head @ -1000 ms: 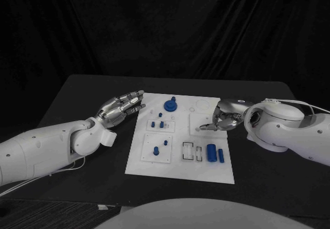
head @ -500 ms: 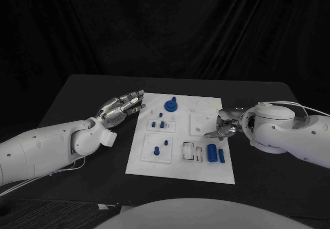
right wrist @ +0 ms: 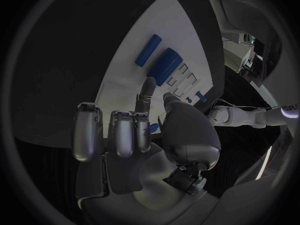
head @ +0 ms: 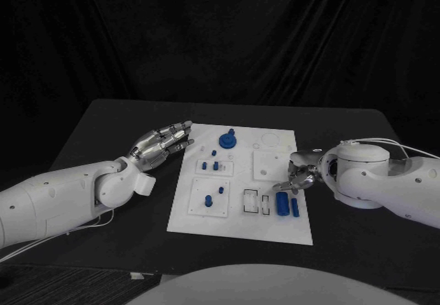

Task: Assemble the parts on the task board

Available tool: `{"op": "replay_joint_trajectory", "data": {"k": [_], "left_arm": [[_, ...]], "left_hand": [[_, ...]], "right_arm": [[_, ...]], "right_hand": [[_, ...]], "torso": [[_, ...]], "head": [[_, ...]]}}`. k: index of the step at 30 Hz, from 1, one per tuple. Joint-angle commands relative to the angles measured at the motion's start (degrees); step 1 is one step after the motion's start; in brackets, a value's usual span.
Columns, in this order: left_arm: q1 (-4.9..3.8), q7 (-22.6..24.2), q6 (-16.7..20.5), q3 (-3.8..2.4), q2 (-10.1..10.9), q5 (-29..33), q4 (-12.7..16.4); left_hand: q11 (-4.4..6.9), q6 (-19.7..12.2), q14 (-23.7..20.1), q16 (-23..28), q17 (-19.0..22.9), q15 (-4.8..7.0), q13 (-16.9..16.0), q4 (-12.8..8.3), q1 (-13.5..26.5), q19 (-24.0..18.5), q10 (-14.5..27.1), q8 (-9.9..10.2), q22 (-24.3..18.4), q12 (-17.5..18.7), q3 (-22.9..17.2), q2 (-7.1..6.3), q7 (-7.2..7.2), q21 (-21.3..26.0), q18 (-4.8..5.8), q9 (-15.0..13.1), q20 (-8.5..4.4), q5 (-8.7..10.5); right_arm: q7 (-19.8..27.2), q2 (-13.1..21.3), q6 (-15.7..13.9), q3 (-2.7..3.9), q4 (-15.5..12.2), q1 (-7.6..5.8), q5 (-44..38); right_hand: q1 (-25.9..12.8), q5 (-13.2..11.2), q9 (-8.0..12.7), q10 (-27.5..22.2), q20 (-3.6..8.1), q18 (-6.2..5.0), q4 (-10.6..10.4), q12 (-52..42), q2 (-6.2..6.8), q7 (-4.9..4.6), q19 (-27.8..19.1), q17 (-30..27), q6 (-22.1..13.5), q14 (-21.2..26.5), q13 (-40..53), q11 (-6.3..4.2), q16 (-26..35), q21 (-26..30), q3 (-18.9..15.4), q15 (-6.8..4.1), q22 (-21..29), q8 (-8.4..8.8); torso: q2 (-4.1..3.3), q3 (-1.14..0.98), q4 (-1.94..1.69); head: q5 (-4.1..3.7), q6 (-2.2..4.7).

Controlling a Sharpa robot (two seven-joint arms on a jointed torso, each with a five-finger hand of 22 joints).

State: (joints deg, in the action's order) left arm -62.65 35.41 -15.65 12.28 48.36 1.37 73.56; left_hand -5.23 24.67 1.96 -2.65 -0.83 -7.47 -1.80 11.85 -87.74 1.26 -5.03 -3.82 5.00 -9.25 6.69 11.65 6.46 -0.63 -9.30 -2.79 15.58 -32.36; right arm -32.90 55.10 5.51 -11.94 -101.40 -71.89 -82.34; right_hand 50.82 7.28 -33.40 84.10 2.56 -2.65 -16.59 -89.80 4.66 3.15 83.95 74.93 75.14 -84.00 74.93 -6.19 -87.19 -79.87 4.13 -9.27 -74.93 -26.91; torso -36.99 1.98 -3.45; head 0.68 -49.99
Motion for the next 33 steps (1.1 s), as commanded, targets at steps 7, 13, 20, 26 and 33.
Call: {"op": "replay_joint_trajectory", "data": {"k": [7, 13, 20, 26, 33], "left_arm": [[0.13, 0.86, -0.8, -0.06, -0.15, 0.29, 0.0], [0.19, 0.83, -0.96, -0.06, -0.22, 0.29, -0.13], [0.41, 0.69, -1.2, -0.06, -0.38, 0.29, -0.36], [0.69, 0.61, -1.34, -0.06, -0.43, 0.29, -0.47], [0.98, 0.48, -1.52, -0.06, -0.45, 0.29, -0.62]], "left_hand": [[-0.04, -0.17, -0.29, -0.28, -0.04, -0.21, 0.08, -0.04, -0.16, -0.01, 0.28, -0.18, -0.11, 0.32, -0.33, -0.09, 0.29, -0.23, -1.05, -0.05, 0.18, -0.18], [-0.06, -0.2, -0.3, -0.28, -0.04, -0.24, 0.09, -0.09, -0.15, -0.03, 0.3, -0.18, -0.16, 0.34, -0.33, -0.19, 0.31, -0.22, -1.04, -0.05, 0.2, -0.16], [-0.08, -0.3, -0.32, -0.27, -0.03, -0.28, 0.09, -0.13, -0.14, -0.04, 0.32, -0.17, -0.2, 0.34, -0.34, -0.27, 0.33, -0.21, -1.04, -0.04, 0.21, -0.16], [-0.08, -0.3, -0.32, -0.27, -0.03, -0.28, 0.09, -0.13, -0.14, -0.04, 0.32, -0.17, -0.2, 0.34, -0.34, -0.27, 0.33, -0.21, -1.04, -0.04, 0.21, -0.16], [-0.12, -0.32, -0.34, -0.23, -0.02, -0.31, 0.09, -0.16, -0.14, -0.07, 0.34, -0.17, -0.31, 0.37, -0.39, -0.27, 0.36, -0.19, -1.03, -0.04, 0.22, -0.21]], "right_arm": [[-1.71, 0.54, 0.41, 0.01, -0.92, 1.34, 0.21], [-1.74, 0.57, -0.29, 0.01, -1.04, 2.06, 0.21], [-1.61, 0.22, -2.34, 0.01, -1.13, 2.62, 0.21], [-1.62, -0.45, -2.69, 0.01, -0.86, 3.02, 0.21], [-1.64, -1.45, -2.56, 0.01, -0.22, 3.79, 0.22]], "right_hand": [[-0.58, 0.13, 0.5, 5.9, -0.22, 0.38, -0.09, -0.2, -0.32, -1.09, 2.8, 8.96, -3.15, -4.8, 15.07, 0.33, 0.22, -0.22, -0.29, 0.52, -12.08, 3.58], [-0.67, 0.14, 1.28, 5.9, -0.79, 0.23, -0.11, -0.2, 0.03, -2.07, 2.51, 8.61, -5.0, -4.73, 15.07, 1.16, 0.42, 0.35, -0.43, 1.18, -11.86, 6.68], [-0.62, 0.19, 1.57, 5.9, -1.08, 0.11, -0.11, -0.2, 0.3, -2.49, 2.3, 8.27, -5.75, -4.67, 15.07, 1.54, 0.6, 0.89, -0.46, 1.49, -11.68, 7.89], [-0.59, 0.23, 1.38, 5.9, -1.17, 0.02, -0.15, -0.2, 0.64, -2.51, 2.16, 7.88, -5.58, -4.58, 15.07, 1.59, 0.81, 1.25, -0.55, 1.56, -11.57, 7.89], [4.8, 4.63, -0.94, 5.9, -1.68, -0.14, 0.52, -0.2, 1.46, -3.16, 1.87, 7.38, -7.98, -4.48, 15.07, 2.14, 1.15, 1.94, 0.37, 2.06, -11.35, 9.06]], "torso": [[-0.02, 0.0, 0.04], [0.03, 0.03, 0.01], [0.0, -0.02, 0.01], [-0.02, -0.01, 0.02], [-0.05, -0.02, 0.01]], "head": [[0.25, -0.01], [0.32, -0.01], [0.29, -0.01], [0.32, -0.01], [0.54, -0.01]]}}
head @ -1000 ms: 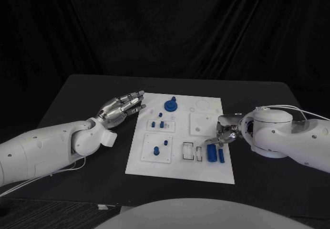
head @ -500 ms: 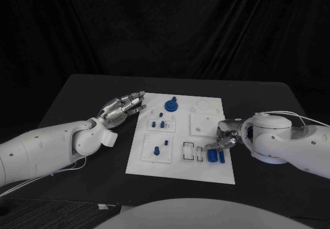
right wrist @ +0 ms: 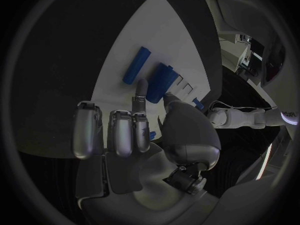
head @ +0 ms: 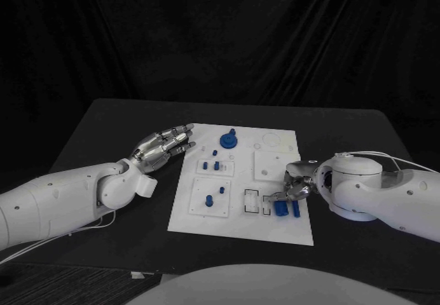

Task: Assemble the parts on the task board

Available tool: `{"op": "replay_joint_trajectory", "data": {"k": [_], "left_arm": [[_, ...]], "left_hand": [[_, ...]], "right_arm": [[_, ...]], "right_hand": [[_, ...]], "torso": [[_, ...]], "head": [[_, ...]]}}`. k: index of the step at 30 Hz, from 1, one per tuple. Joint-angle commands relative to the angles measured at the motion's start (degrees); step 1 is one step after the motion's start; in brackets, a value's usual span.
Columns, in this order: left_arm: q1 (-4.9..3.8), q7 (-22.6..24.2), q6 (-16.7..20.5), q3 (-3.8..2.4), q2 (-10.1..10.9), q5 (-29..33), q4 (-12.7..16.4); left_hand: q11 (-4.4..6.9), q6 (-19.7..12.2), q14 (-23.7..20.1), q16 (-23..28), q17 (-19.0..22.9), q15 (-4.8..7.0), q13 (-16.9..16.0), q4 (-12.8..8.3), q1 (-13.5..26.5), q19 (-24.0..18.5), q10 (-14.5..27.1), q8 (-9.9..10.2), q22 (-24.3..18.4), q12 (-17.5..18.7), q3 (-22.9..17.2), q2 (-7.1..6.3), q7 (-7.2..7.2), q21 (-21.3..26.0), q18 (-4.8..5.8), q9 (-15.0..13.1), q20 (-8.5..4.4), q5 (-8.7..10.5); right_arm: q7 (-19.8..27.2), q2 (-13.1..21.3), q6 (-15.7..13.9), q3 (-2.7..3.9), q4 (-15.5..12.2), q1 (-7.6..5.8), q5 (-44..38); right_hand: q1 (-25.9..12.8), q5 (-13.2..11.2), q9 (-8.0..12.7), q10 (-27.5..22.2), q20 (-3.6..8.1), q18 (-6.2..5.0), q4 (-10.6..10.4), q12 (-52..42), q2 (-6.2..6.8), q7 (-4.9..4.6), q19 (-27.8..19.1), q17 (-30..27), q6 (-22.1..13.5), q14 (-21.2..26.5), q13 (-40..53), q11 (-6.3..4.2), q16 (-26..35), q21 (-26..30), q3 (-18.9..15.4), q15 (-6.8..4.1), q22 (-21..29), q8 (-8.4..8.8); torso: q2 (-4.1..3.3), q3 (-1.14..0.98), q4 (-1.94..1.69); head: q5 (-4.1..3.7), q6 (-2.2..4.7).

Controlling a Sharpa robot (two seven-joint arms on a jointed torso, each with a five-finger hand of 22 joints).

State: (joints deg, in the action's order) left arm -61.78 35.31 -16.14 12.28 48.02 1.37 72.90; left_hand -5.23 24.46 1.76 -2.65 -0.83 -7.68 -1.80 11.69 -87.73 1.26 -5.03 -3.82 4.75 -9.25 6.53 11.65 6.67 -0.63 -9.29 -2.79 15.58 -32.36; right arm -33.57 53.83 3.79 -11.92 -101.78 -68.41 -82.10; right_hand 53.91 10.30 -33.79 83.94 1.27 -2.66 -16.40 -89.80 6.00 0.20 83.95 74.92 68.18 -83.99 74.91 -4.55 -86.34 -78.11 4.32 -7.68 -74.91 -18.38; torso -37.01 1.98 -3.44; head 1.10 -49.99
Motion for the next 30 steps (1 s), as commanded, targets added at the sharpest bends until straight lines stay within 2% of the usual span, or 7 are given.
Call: {"op": "replay_joint_trajectory", "data": {"k": [1, 6, 13, 17, 23, 26, 30], "left_arm": [[0.13, 0.56, -1.04, -0.06, -0.1, 0.29, 0.03], [0.23, 0.48, -1.06, -0.06, -0.01, 0.29, 0.0], [0.3, 0.39, -1.12, -0.06, 0.01, 0.29, -0.01], [0.33, 0.38, -1.15, -0.06, 0.0, 0.29, -0.02], [0.36, 0.31, -1.2, -0.06, 0.01, 0.29, -0.09], [0.38, 0.26, -1.23, -0.06, 0.0, 0.29, -0.15], [0.39, 0.18, -1.28, -0.06, -0.03, 0.29, -0.24]], "left_hand": [[-0.12, -0.11, -0.14, -0.23, -0.02, -0.11, 0.09, 0.0, -0.15, -0.07, 0.34, -0.17, -0.06, 0.37, -0.23, -0.27, 0.15, -0.19, -1.04, -0.04, 0.22, -0.21], [-0.13, -0.14, -0.14, -0.24, -0.02, -0.12, 0.09, -0.02, -0.15, -0.07, 0.35, -0.16, -0.06, 0.37, -0.26, -0.27, 0.16, -0.19, -1.03, -0.04, 0.23, -0.24], [-0.13, -0.14, -0.14, -0.24, -0.02, -0.12, 0.09, -0.02, -0.15, -0.07, 0.35, -0.16, -0.06, 0.37, -0.26, -0.27, 0.16, -0.19, -1.03, -0.04, 0.23, -0.24], [-0.13, -0.14, -0.14, -0.24, -0.02, -0.12, 0.09, -0.02, -0.15, -0.07, 0.35, -0.16, -0.06, 0.37, -0.26, -0.27, 0.16, -0.19, -1.03, -0.04, 0.23, -0.24], [-0.19, -0.09, -0.15, -0.25, -0.02, -0.15, 0.08, -0.06, -0.15, -0.09, 0.34, -0.18, -0.13, 0.32, -0.35, -0.24, 0.21, -0.17, -1.03, -0.05, 0.24, -0.33], [-0.19, -0.09, -0.15, -0.25, -0.02, -0.15, 0.08, -0.06, -0.15, -0.09, 0.34, -0.18, -0.13, 0.32, -0.35, -0.24, 0.21, -0.17, -1.03, -0.05, 0.24, -0.33], [-0.19, -0.09, -0.15, -0.25, -0.02, -0.15, 0.08, -0.06, -0.15, -0.09, 0.34, -0.18, -0.13, 0.32, -0.35, -0.24, 0.21, -0.17, -1.03, -0.05, 0.24, -0.33]], "right_arm": [[-0.95, -0.3, -0.82, 0.0, 0.24, 0.41, -0.02], [-0.91, -0.77, -0.2, 0.0, 0.49, 0.9, 0.14], [-0.9, -1.02, 0.89, 0.0, 0.37, 1.11, 0.22], [-0.74, -0.98, 0.18, 0.0, 0.13, 1.15, 0.91], [-0.01, -0.49, -3.14, 0.0, -0.38, 1.16, 4.21], [0.39, -0.04, -4.8, 0.01, -0.84, 1.14, 6.43], [1.04, 0.83, -7.41, 0.02, -1.7, 0.83, 11.54]], "right_hand": [[3.43, 3.43, -1.19, 6.06, -0.61, -0.13, 0.66, -0.2, 0.23, -0.54, 1.84, 7.39, -2.2, -4.49, 15.09, 0.83, 0.3, 0.24, 0.29, 0.69, -11.35, 1.18], [8.0, 8.7, -2.54, 6.06, -1.36, -0.13, 3.06, -0.2, 0.1, -1.94, 1.98, 7.29, -6.92, -4.57, 15.09, 2.02, 0.28, 0.35, 0.82, 1.6, -11.3, 3.14], [11.2, 15.47, -3.71, 6.06, -1.99, -0.18, 6.08, -0.2, -0.22, -2.8, 1.97, 6.84, -10.25, -4.48, 15.09, 2.79, 0.46, 0.66, 1.78, 2.26, -11.23, 3.75], [12.78, 21.83, -4.48, 6.06, -2.08, -0.18, 7.91, -0.2, -0.98, -2.68, 2.04, 7.01, -10.69, -4.51, 15.09, 2.72, 0.35, 0.59, 3.33, 2.27, -11.28, 3.14], [12.41, 37.03, -6.15, 6.06, -1.75, -0.1, 9.8, -0.2, -1.1, -2.14, 2.19, 7.39, -10.33, -4.58, 15.09, 2.24, 0.1, 0.23, 7.13, 1.86, -11.43, 1.37], [11.73, 41.66, -7.01, 6.06, -1.61, -0.06, 10.3, -0.2, -0.87, -1.94, 2.27, 7.41, -10.13, -4.59, 15.09, 2.05, 0.06, 0.05, 8.63, 1.69, -11.49, 0.47], [9.68, 44.36, -8.23, 6.06, -1.47, -0.05, 10.47, -0.2, -0.58, -1.75, 2.29, 7.18, -10.1, -4.54, 15.09, 1.85, 0.14, 0.0, 10.34, 1.54, -11.5, -0.71]], "torso": [[-0.01, -0.02, 0.01], [0.02, 0.01, -0.01], [0.01, 0.0, -0.04], [0.01, -0.01, -0.02], [0.04, -0.01, 0.01], [0.04, -0.01, 0.03], [0.02, -0.01, 0.01]], "head": [[0.16, -0.01], [0.3, -0.01], [0.29, -0.01], [0.4, -0.01], [0.7, -0.01], [0.85, -0.01], [0.92, -0.01]]}}
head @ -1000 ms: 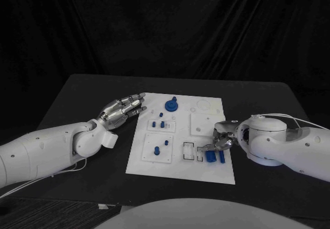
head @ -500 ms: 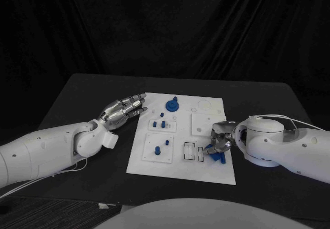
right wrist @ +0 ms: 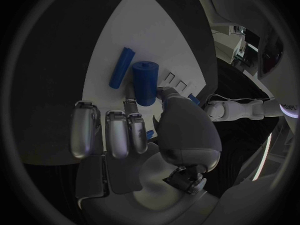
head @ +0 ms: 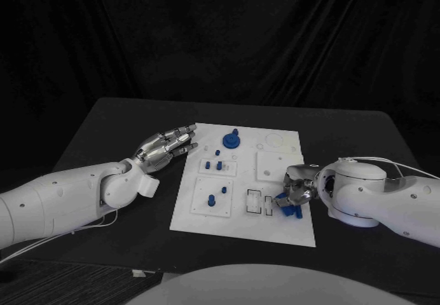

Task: Assemble the parts on the task board

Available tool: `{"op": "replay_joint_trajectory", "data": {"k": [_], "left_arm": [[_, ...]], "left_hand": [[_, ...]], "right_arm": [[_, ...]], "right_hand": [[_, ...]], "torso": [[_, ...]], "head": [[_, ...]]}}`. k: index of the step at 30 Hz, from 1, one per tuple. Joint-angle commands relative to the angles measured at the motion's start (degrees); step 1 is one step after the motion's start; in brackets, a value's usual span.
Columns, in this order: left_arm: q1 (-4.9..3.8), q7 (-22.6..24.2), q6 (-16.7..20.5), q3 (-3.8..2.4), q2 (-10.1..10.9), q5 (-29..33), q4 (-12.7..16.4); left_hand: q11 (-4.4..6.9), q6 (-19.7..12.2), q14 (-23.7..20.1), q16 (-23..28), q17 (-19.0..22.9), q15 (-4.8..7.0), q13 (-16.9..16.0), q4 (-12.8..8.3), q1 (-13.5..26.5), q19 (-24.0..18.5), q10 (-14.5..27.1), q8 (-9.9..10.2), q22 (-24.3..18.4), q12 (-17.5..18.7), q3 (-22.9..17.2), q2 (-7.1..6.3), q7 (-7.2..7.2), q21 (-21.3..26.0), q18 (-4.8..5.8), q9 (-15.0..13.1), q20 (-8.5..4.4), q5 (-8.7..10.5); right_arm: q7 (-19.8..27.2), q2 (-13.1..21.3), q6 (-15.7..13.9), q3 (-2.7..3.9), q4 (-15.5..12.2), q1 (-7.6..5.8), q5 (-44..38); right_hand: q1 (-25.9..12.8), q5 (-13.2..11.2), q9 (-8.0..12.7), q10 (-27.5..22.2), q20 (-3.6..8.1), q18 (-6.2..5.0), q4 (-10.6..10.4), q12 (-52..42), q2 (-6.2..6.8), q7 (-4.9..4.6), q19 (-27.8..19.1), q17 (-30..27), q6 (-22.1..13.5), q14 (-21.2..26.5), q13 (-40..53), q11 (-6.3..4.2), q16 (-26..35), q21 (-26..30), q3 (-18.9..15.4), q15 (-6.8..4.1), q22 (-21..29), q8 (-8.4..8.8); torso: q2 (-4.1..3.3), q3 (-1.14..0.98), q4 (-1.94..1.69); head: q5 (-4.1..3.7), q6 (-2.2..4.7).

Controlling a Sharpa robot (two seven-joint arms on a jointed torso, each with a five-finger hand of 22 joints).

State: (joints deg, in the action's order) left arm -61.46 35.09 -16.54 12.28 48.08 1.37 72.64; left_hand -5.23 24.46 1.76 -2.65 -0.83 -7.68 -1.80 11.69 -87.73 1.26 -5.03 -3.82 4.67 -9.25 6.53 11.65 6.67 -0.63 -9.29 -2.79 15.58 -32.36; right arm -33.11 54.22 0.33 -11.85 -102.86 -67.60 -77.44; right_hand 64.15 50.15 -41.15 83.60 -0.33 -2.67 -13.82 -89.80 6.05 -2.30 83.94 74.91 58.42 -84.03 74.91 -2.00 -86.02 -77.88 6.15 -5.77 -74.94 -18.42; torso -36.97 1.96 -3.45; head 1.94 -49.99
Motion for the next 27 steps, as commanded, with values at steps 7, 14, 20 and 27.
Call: {"op": "replay_joint_trajectory", "data": {"k": [7, 14, 20, 27], "left_arm": [[0.1, 0.16, -0.98, -0.06, -0.2, 0.29, -0.1], [0.11, -0.03, -1.06, -0.06, -0.29, 0.29, -0.11], [0.12, -0.16, -1.21, -0.06, -0.37, 0.29, -0.14], [0.13, -0.2, -1.46, -0.06, -0.49, 0.29, -0.13]], "left_hand": [[-0.23, -0.11, -0.17, -0.23, -0.01, -0.16, 0.08, -0.07, -0.13, -0.1, 0.34, -0.19, -0.09, 0.31, -0.42, -0.19, 0.24, -0.16, -1.02, -0.05, 0.25, -0.37], [-0.23, -0.11, -0.17, -0.23, -0.01, -0.16, 0.08, -0.07, -0.13, -0.1, 0.34, -0.19, -0.09, 0.31, -0.42, -0.19, 0.24, -0.16, -1.02, -0.05, 0.25, -0.37], [-0.23, -0.11, -0.17, -0.23, -0.01, -0.16, 0.08, -0.07, -0.13, -0.1, 0.34, -0.19, -0.09, 0.31, -0.42, -0.19, 0.24, -0.16, -1.02, -0.05, 0.25, -0.37], [-0.23, -0.11, -0.17, -0.23, -0.01, -0.16, 0.08, -0.07, -0.13, -0.1, 0.34, -0.19, -0.09, 0.31, -0.42, -0.19, 0.24, -0.16, -1.02, -0.05, 0.25, -0.37]], "right_arm": [[1.86, 0.67, -8.2, -0.04, -1.12, -1.88, 20.32], [1.57, -0.83, -9.11, -0.05, -0.33, -2.79, 30.93], [1.21, -2.78, -8.92, -0.05, 1.05, -2.76, 33.31], [0.68, -4.67, -8.25, -0.06, 2.56, -1.99, 32.84]], "right_hand": [[-2.23, 4.24, -1.85, 6.4, 0.28, -0.04, 7.7, -0.2, -0.79, 1.07, 2.34, 7.09, 0.02, -4.51, 15.09, -0.96, -0.17, -0.33, 9.4, -0.56, -11.49, -1.74], [-4.96, -0.01, -2.79, 6.4, 0.46, -0.1, 6.88, -0.2, -0.93, 1.15, 2.31, 6.34, -0.84, -4.42, 15.09, -1.05, 0.12, -0.12, 9.62, -0.69, -11.4, -2.44], [-5.82, -3.31, -3.27, 6.4, 0.43, -0.16, 6.81, -0.2, -1.05, 1.05, 2.22, 6.01, -1.67, -4.37, 15.09, -0.96, 0.24, 0.13, 9.75, -0.63, -11.31, -2.73], [-6.92, -13.04, -3.82, 6.4, 0.04, -0.34, 6.57, -0.2, -0.8, 0.34, 1.86, 5.33, -4.15, -4.22, 15.09, -0.34, 0.54, 1.05, 8.57, -0.13, -11.02, -2.91]], "torso": [[-0.02, -0.02, 0.03], [0.0, 0.02, -0.01], [0.0, 0.02, 0.0], [-0.02, 0.03, -0.04]], "head": [[0.06, -0.01], [0.12, -0.01], [0.05, -0.01], [0.07, -0.01]]}}
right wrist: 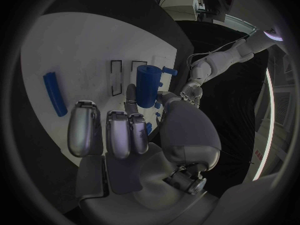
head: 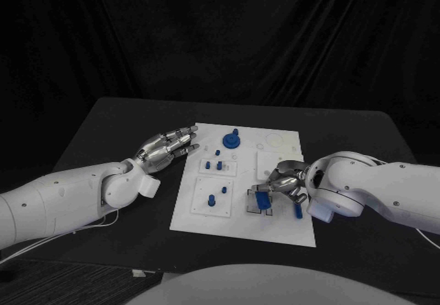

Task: Assemble the parts on the task board

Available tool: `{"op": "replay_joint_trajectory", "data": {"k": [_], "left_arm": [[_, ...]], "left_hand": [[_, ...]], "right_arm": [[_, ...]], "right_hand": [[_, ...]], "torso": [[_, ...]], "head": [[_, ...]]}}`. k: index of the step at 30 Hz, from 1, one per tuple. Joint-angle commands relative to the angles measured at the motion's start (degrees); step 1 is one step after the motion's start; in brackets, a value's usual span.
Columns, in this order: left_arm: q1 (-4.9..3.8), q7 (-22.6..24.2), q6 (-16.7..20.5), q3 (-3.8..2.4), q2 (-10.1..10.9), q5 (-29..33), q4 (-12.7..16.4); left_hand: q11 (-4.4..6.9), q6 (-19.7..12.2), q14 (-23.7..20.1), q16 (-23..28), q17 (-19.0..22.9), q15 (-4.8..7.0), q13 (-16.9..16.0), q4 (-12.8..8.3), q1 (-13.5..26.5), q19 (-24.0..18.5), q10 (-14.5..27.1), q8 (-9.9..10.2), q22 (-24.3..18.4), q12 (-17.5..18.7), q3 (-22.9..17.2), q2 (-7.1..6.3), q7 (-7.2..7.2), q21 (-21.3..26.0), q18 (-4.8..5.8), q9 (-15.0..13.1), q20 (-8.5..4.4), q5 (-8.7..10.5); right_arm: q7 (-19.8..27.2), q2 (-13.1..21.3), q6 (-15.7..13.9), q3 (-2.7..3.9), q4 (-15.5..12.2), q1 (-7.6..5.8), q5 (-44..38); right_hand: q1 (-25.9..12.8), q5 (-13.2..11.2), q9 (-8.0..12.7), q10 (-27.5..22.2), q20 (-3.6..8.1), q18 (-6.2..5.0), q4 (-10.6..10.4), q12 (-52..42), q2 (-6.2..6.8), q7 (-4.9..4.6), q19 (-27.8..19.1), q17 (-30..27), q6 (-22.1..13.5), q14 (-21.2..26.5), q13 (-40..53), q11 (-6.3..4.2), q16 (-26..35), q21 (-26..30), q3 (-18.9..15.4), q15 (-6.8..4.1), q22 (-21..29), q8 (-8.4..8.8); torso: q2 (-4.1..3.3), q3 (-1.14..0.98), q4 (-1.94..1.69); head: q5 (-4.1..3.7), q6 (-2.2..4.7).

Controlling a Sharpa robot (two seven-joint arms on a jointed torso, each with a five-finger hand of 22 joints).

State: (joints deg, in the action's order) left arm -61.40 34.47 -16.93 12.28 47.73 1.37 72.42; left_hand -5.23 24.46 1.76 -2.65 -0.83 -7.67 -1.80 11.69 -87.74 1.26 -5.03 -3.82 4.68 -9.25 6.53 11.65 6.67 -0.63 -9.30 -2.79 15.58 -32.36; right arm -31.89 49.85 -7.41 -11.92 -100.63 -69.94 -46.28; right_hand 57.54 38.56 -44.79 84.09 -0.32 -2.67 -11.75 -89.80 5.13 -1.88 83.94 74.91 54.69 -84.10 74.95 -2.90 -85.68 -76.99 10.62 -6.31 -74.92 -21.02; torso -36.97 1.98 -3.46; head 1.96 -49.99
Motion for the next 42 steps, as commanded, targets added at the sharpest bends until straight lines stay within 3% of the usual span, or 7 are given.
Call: {"op": "replay_joint_trajectory", "data": {"k": [1, 7, 24, 28, 29, 34, 42], "left_arm": [[0.08, 0.4, -1.1, -0.06, -0.15, 0.29, 0.09], [0.1, 0.37, -1.21, -0.06, -0.18, 0.29, 0.03], [0.2, 0.11, -1.55, -0.06, -0.42, 0.29, -0.17], [0.22, 0.0, -1.62, -0.06, -0.46, 0.29, -0.25], [0.22, -0.04, -1.66, -0.06, -0.49, 0.29, -0.28], [0.24, -0.11, -1.72, -0.06, -0.55, 0.29, -0.33], [0.25, -0.3, -1.79, -0.06, -0.54, 0.29, -0.38]], "left_hand": [[-0.23, -0.11, -0.18, -0.23, -0.01, -0.16, 0.08, -0.08, -0.13, -0.1, 0.34, -0.19, -0.1, 0.31, -0.42, -0.19, 0.24, -0.17, -1.02, -0.05, 0.25, -0.37], [-0.3, -0.12, -0.2, -0.21, -0.01, -0.17, 0.09, -0.09, -0.1, -0.11, 0.37, -0.2, -0.12, 0.35, -0.52, -0.14, 0.3, -0.16, -1.02, -0.05, 0.26, -0.4], [-0.3, -0.12, -0.2, -0.21, -0.01, -0.17, 0.09, -0.09, -0.1, -0.11, 0.37, -0.2, -0.12, 0.35, -0.52, -0.14, 0.3, -0.16, -1.02, -0.05, 0.26, -0.4], [-0.33, -0.06, -0.22, -0.2, 0.0, -0.19, 0.09, -0.1, -0.06, -0.14, 0.4, -0.22, -0.2, 0.38, -0.6, -0.1, 0.33, -0.15, -1.02, -0.06, 0.26, -0.41], [-0.33, -0.06, -0.22, -0.2, 0.0, -0.19, 0.09, -0.1, -0.06, -0.14, 0.4, -0.22, -0.2, 0.38, -0.6, -0.1, 0.33, -0.15, -1.02, -0.06, 0.26, -0.41], [-0.33, -0.06, -0.22, -0.2, 0.0, -0.19, 0.09, -0.1, -0.06, -0.14, 0.4, -0.22, -0.2, 0.38, -0.6, -0.1, 0.33, -0.15, -1.02, -0.06, 0.26, -0.41], [-0.33, -0.06, -0.22, -0.2, 0.0, -0.19, 0.09, -0.1, -0.06, -0.14, 0.4, -0.22, -0.2, 0.38, -0.6, -0.1, 0.33, -0.15, -1.02, -0.06, 0.26, -0.41]], "right_arm": [[-0.62, -0.49, -0.51, 0.01, 0.51, 0.48, 1.35], [-1.29, -1.28, 0.32, 0.0, 1.38, 0.95, -0.29], [-1.8, -1.91, 1.71, 0.0, 2.06, 1.33, -1.94], [-1.83, -2.04, 1.93, 0.0, 2.07, 1.35, -2.07], [-1.84, -2.1, 2.06, 0.0, 2.07, 1.36, -2.18], [-1.88, -2.22, 2.51, 0.0, 2.12, 1.38, -2.43], [-1.98, -2.23, 3.26, 0.0, 2.09, 1.4, -2.75]], "right_hand": [[-0.38, -1.93, -0.23, 5.91, 0.0, -0.34, 4.46, -0.2, 0.11, -0.12, 1.85, 5.35, -0.53, -4.16, 15.05, 0.6, 0.19, 0.2, 3.99, 0.44, -11.03, -0.38], [-1.21, -8.11, -0.35, 5.91, -0.29, -0.44, 3.73, -0.2, -0.35, -0.44, 1.72, 4.88, -1.56, -4.08, 15.05, 0.9, 0.38, 0.61, 2.86, 0.71, -10.91, -0.82], [-2.57, -13.14, -0.16, 5.91, -0.61, -0.66, 2.24, -0.2, -0.91, -0.88, 1.41, 3.86, -2.76, -3.89, 15.05, 1.29, 0.84, 1.66, 1.14, 1.04, -10.59, -1.13], [-3.61, -16.51, -0.15, 5.91, -0.68, -0.67, 1.25, -0.2, -0.99, -0.88, 1.4, 3.74, -2.94, -3.88, 15.05, 1.32, 0.88, 1.77, 0.12, 1.08, -10.57, -1.39], [-4.14, -18.73, -0.15, 5.91, -0.7, -0.69, 0.7, -0.2, -0.97, -0.87, 1.39, 3.63, -3.06, -3.86, 15.05, 1.32, 0.92, 1.86, -0.61, 1.07, -10.55, -1.59], [-5.17, -24.91, -0.1, 5.91, -0.71, -0.7, -0.7, -0.2, -0.73, -0.87, 1.42, 3.45, -3.44, -3.84, 15.05, 1.3, 0.97, 1.96, -2.84, 1.06, -10.55, -2.12], [-4.67, -28.87, 0.0, 5.91, -0.7, -0.71, -1.18, -0.2, -0.41, -0.87, 1.43, 3.26, -3.72, -3.82, 15.05, 1.32, 1.02, 2.08, -4.57, 1.07, -10.53, -2.59]], "torso": [[-0.03, 0.02, -0.04], [-0.05, 0.0, 0.0], [-0.05, 0.0, 0.03], [-0.05, -0.01, 0.01], [-0.03, -0.01, 0.01], [-0.03, 0.0, 0.03], [-0.02, -0.02, 0.02]], "head": [[0.04, -0.01], [0.11, -0.01], [0.28, -0.01], [0.21, -0.01], [0.19, -0.01], [0.25, -0.01], [0.29, -0.01]]}}
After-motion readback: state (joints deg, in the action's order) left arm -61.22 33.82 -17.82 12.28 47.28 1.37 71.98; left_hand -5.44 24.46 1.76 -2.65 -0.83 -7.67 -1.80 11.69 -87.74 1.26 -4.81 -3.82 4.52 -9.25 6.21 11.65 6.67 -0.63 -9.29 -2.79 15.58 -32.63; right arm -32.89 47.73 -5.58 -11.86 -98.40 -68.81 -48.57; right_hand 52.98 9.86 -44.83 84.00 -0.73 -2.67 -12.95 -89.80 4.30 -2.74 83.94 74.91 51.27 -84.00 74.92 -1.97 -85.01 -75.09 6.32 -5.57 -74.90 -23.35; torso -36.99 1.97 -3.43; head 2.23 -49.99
